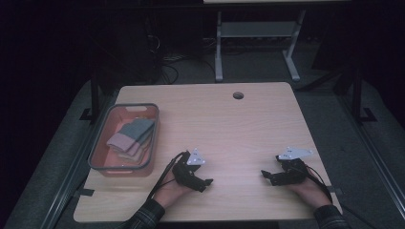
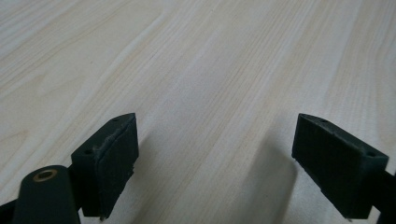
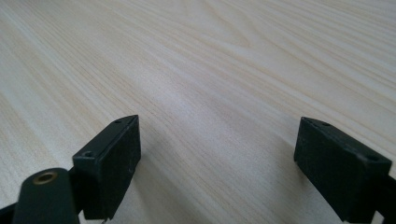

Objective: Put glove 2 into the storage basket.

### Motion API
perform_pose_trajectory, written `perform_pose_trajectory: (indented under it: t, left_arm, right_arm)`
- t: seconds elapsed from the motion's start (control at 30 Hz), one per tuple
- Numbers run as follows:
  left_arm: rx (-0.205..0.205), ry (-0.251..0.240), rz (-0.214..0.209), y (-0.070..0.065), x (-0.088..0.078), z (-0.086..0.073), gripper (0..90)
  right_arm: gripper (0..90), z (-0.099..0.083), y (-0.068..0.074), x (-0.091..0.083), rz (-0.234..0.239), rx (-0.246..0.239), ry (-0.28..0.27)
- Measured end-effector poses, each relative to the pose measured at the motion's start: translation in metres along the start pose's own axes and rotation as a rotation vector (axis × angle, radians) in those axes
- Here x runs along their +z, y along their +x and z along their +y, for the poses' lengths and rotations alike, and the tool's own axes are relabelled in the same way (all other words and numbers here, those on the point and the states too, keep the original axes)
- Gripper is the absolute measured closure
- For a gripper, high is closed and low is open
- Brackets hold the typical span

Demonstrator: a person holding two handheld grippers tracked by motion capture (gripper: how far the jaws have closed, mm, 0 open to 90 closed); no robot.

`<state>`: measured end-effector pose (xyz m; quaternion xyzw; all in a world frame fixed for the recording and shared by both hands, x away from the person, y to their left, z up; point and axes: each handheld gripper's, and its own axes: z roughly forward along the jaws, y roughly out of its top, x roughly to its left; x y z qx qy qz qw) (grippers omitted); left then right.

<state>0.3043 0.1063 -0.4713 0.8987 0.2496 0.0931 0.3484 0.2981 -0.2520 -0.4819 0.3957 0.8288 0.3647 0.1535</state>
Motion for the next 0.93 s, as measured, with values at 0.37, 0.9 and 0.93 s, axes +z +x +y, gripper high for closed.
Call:
perform_pose_trajectory:
  t: [0.37, 0.9, 0.93]
  left_arm:
    - [0.008, -0.060, 0.003, 0.0004, 0.0034, -0.0060, 12.5]
    - [0.019, -0.062, -0.012, -0.0004, 0.0036, -0.0062, 12.6]
    - [0.021, -0.062, -0.013, -0.0004, 0.0036, -0.0061, 12.6]
  right_arm:
    - [14.2, 0.0000, 0.0000, 0.0000, 0.001, -0.002, 0.000]
    - [14.3, -0.0001, 0.0002, 0.0000, 0.000, -0.001, 0.000]
    - [14.2, -0.0002, 0.0003, 0.0000, -0.001, 0.000, 0.000]
